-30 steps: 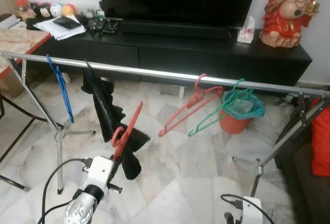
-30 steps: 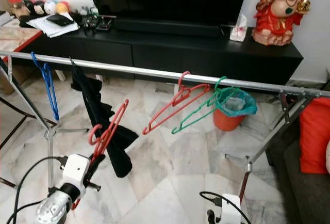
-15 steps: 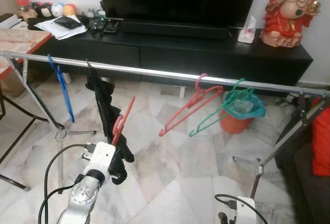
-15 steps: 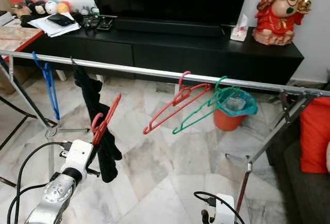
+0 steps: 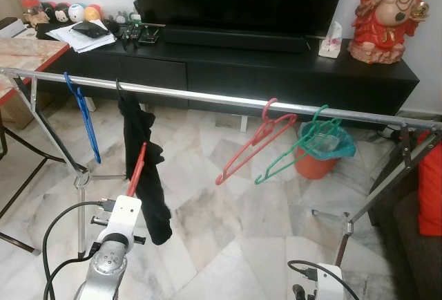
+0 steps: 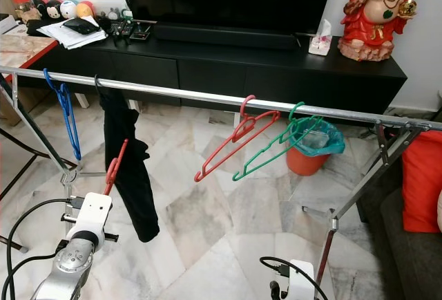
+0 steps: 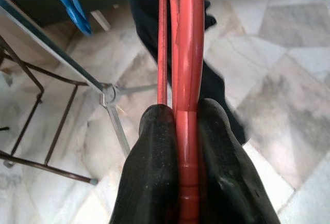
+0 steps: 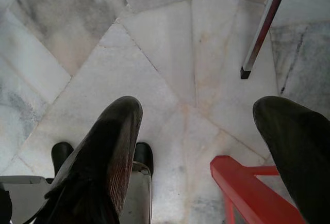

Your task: Hang hanger

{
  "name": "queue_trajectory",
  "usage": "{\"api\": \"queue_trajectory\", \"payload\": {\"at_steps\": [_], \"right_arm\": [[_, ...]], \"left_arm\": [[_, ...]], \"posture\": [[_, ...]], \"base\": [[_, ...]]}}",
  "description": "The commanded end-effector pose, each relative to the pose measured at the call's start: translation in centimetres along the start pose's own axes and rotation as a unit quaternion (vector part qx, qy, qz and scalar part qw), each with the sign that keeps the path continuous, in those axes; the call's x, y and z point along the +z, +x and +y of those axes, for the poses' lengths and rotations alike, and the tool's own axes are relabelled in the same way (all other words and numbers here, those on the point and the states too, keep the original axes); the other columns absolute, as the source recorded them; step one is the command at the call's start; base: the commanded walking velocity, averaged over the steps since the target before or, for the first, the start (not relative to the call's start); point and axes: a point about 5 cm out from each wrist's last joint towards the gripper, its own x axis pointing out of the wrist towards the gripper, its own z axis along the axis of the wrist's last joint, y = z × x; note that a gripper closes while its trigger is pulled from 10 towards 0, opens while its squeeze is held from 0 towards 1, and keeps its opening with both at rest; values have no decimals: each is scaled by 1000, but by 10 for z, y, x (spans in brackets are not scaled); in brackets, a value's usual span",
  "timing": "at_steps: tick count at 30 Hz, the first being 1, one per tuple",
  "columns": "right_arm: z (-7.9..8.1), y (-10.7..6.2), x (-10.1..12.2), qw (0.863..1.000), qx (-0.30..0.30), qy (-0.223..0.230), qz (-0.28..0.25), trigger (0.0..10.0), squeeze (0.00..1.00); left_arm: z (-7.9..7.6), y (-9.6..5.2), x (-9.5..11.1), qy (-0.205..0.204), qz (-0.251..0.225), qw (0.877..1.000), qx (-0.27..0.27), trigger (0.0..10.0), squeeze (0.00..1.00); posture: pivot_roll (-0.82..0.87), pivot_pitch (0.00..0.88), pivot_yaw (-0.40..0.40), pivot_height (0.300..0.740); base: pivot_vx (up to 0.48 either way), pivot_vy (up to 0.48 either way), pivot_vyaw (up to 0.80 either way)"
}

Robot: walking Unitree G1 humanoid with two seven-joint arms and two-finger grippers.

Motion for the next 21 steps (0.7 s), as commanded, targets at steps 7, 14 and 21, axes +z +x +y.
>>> {"api": "queue_trajectory", "payload": {"at_steps": [7, 14, 21], "right_arm": [[0, 0, 2, 1000, 0, 2, -3, 10000, 0], [-1, 0, 3, 1000, -1, 4, -4, 10000, 0], [-1, 0, 3, 1000, -1, 3, -5, 10000, 0]], "left_arm": [[-20, -7, 32, -65, -111, 989, -77, 10000, 0], [-23, -9, 24, -85, -92, 990, -72, 10000, 0], [-23, -9, 26, -96, -102, 987, -73, 10000, 0]], "posture": [[37, 0, -43, 740], [37, 0, -43, 740], [35, 0, -47, 740]], "base": [[0, 0, 0], [0, 0, 0], [0, 0, 0]]}}
